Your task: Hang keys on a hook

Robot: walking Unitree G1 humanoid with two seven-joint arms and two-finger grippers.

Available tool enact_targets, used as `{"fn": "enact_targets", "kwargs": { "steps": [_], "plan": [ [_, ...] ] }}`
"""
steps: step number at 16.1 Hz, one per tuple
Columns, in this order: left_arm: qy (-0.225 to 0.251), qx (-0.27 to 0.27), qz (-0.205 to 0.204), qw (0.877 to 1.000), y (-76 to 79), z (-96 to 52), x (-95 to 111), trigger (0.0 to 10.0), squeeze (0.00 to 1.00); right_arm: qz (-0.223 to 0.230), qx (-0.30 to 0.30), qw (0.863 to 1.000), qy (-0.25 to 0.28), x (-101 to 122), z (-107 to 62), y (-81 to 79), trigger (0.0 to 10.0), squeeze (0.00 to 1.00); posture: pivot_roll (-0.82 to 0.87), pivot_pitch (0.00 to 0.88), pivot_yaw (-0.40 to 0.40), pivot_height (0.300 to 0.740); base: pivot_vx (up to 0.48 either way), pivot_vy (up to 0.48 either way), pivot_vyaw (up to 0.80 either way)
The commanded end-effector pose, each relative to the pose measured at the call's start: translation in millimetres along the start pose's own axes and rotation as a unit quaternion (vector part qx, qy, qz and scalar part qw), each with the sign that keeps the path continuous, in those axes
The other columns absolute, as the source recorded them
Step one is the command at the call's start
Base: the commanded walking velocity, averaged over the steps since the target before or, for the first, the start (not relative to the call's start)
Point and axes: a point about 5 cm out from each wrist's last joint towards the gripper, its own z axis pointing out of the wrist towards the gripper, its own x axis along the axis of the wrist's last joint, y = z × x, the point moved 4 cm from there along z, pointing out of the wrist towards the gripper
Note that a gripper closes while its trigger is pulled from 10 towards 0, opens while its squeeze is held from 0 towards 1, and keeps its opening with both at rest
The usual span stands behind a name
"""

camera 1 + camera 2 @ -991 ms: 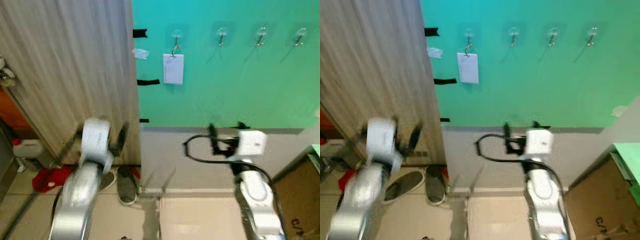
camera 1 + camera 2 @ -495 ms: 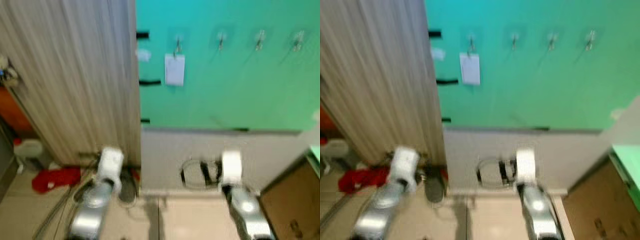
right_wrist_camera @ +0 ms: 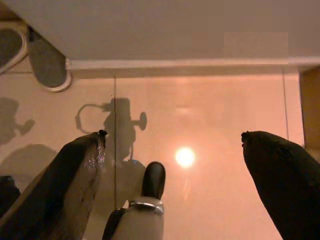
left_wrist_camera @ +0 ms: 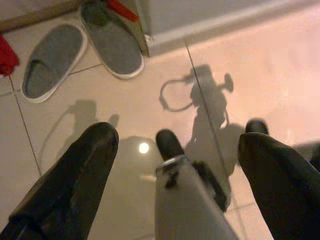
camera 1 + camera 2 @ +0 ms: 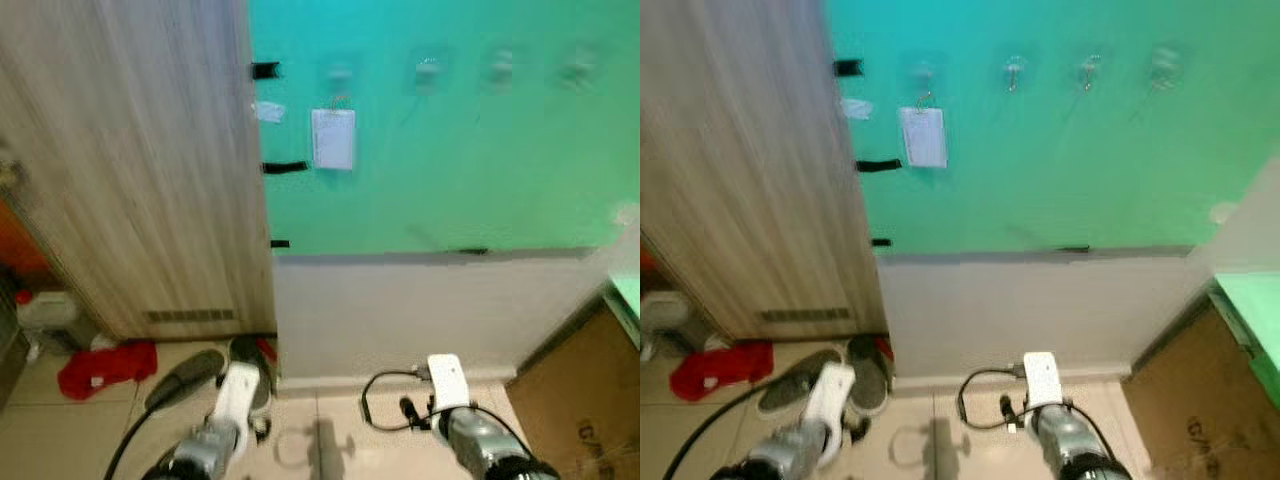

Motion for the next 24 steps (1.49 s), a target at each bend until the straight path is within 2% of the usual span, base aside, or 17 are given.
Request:
{"fn": "enact_targets", "kwargs": {
  "steps": [1, 3, 6, 11, 12, 13, 15, 17, 18, 20, 22, 24],
  "plan": [
    [0.025, -0.017, 0.017, 0.999, 9.4, 1.2, 19, 10.0, 0.00, -0.011, -0.012, 1.000, 0.004, 1, -0.5, 7.0, 10.0, 0.00, -0.01, 0.000, 0.009, 0.740, 0.000, -0.480, -0.79],
    [0.026, -0.032, 0.016, 0.999, 18.3, 2.1, 24, 10.0, 0.00, -0.024, -0.015, 1.000, -0.003, -6, -1.2, 8.8, 10.0, 0.00, -0.03, 0.000, 0.020, 0.740, 0.000, -0.480, -0.79],
    [0.033, -0.016, 0.008, 0.999, 16.1, 2.3, 32, 10.0, 0.00, -0.021, -0.036, 0.999, -0.024, -26, -4.8, 20.6, 10.0, 0.00, -0.04, 0.000, 0.025, 0.740, 0.000, 0.000, -0.79],
    [0.053, -0.017, 0.010, 0.998, 18.9, 2.0, 48, 10.0, 0.00, -0.035, -0.055, 0.998, -0.021, -28, -7.1, 32.0, 10.0, 0.00, -0.03, 0.000, 0.017, 0.740, 0.000, 0.000, -0.79],
    [0.065, -0.021, 0.010, 0.998, 20.6, 1.4, 56, 10.0, 0.00, -0.013, -0.061, 0.998, -0.008, -23, -7.4, 36.1, 10.0, 0.00, -0.03, 0.000, 0.017, 0.740, 0.000, 0.000, -0.79],
    [0.069, -0.020, 0.023, 0.997, 20.9, 1.2, 59, 10.0, 0.00, -0.005, -0.065, 0.998, -0.007, -23, -7.8, 38.4, 10.0, 0.00, -0.03, 0.000, 0.018, 0.740, 0.000, 0.000, -0.79],
    [0.076, -0.026, 0.076, 0.994, 26.3, 0.9, 65, 10.0, 0.00, -0.005, -0.067, 0.998, -0.008, -25, -8.4, 40.6, 10.0, 0.00, -0.04, 0.000, 0.015, 0.740, 0.000, 0.000, -0.79],
    [0.102, -0.048, 0.084, 0.990, 36.5, -1.4, 84, 10.0, 0.00, 0.010, -0.069, 0.998, 0.000, -21, -8.6, 43.5, 10.0, 0.00, -0.04, 0.000, 0.019, 0.740, 0.000, 0.000, -0.78],
    [0.107, -0.060, 0.073, 0.990, 31.9, -1.2, 70, 10.0, 0.00, 0.016, -0.071, 0.997, 0.000, -20, -8.8, 44.9, 10.0, 0.00, -0.05, 0.000, 0.025, 0.740, 0.000, 0.000, -0.79],
    [0.103, -0.063, 0.072, 0.990, 29.5, -0.9, 58, 10.0, 0.00, 0.013, -0.068, 0.998, 0.001, -21, -8.5, 43.0, 10.0, 0.00, -0.05, 0.000, 0.028, 0.740, 0.000, 0.000, -0.79],
    [0.092, -0.049, 0.091, 0.990, 26.3, -0.1, 52, 10.0, 0.00, 0.006, -0.064, 0.998, 0.003, -20, -8.2, 40.9, 10.0, 0.00, -0.05, 0.000, 0.032, 0.740, 0.000, 0.000, -0.78],
    [0.094, -0.039, 0.096, 0.990, 23.5, -0.1, 52, 10.0, 0.00, -0.007, -0.067, 0.998, -0.008, -31, -8.5, 35.2, 10.0, 0.00, -0.06, 0.000, 0.033, 0.740, 0.000, 0.000, -0.78]
  ]
}}
